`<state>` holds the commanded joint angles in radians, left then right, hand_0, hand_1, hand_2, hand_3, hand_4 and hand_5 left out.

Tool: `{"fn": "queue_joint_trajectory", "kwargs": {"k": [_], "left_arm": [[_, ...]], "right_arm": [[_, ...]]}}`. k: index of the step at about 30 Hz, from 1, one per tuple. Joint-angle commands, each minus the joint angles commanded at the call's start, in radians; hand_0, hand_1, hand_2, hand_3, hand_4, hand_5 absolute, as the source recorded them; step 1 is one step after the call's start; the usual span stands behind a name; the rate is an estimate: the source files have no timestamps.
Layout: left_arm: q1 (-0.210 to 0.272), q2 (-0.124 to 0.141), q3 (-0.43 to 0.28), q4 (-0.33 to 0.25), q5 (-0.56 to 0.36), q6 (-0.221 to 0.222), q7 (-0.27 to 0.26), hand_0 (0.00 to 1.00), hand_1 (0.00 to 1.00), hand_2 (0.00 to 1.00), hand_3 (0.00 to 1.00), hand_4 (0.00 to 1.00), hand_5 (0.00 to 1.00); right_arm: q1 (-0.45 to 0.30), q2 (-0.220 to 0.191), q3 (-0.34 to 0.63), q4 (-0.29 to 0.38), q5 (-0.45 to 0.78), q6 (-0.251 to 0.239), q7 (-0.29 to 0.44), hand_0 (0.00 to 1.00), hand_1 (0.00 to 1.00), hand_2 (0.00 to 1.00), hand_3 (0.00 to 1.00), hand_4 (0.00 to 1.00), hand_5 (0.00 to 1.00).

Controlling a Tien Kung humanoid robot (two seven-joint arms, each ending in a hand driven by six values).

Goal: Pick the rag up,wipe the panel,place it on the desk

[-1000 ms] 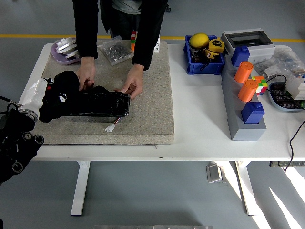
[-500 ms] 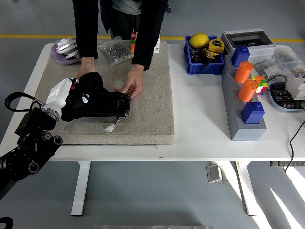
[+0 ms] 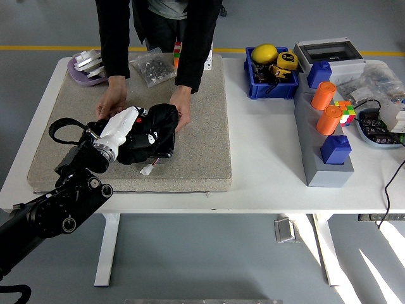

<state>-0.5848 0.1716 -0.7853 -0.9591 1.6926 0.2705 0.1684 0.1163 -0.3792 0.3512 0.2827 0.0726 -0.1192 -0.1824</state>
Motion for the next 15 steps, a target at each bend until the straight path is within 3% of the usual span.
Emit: {"fn": "queue_joint_trajectory", "kwargs": {"k": [6, 15], "left_arm": [[-0.008, -0.012, 0.047, -0.015, -0.004, -0.003, 0.006, 0.208, 0.247, 0.513, 0.467, 0.303, 0.002], [-0.006, -0.021, 0.063, -0.031, -0.003, -0.001, 0.009, 0.208, 0.249, 0.513, 0.469, 0.305, 0.002]], "right_arm": [[0.000, -0.001, 0.001, 0.000, -0.002, 0.000, -0.001, 0.641, 0.608, 0.661, 0.568, 0.959, 0.465], [-0.001, -0.001, 0.001, 0.001, -0.001, -0.001, -0.002, 0.644, 0.607, 0.661, 0.568, 0.959, 0.465]]}}
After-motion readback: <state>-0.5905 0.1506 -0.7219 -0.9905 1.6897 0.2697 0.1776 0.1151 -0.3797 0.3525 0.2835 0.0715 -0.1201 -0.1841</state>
